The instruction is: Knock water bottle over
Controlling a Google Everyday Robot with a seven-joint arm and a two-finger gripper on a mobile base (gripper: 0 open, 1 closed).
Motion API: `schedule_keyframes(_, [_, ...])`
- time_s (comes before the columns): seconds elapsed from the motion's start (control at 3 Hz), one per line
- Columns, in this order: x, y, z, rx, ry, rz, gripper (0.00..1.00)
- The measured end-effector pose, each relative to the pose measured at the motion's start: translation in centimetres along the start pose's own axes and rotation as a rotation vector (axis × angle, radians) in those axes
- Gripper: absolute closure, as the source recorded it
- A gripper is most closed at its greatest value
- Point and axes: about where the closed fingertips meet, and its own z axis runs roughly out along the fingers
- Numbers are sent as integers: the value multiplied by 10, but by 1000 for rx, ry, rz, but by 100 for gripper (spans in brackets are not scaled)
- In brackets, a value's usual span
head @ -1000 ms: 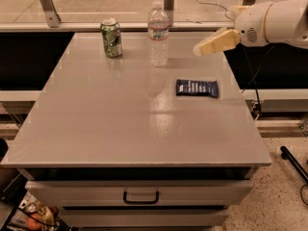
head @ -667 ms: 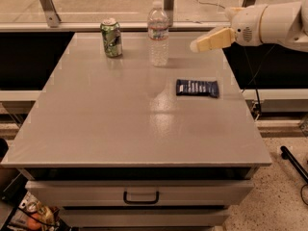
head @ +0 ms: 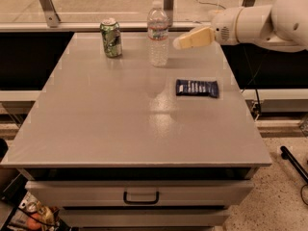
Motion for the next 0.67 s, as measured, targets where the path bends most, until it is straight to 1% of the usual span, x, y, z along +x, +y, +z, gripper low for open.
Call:
schedule_keyframes(0.33, [6,-2,30,-25,-3,19,0])
schedule_keyframes(0.67, [10,-5,55,-53,-39,43,0])
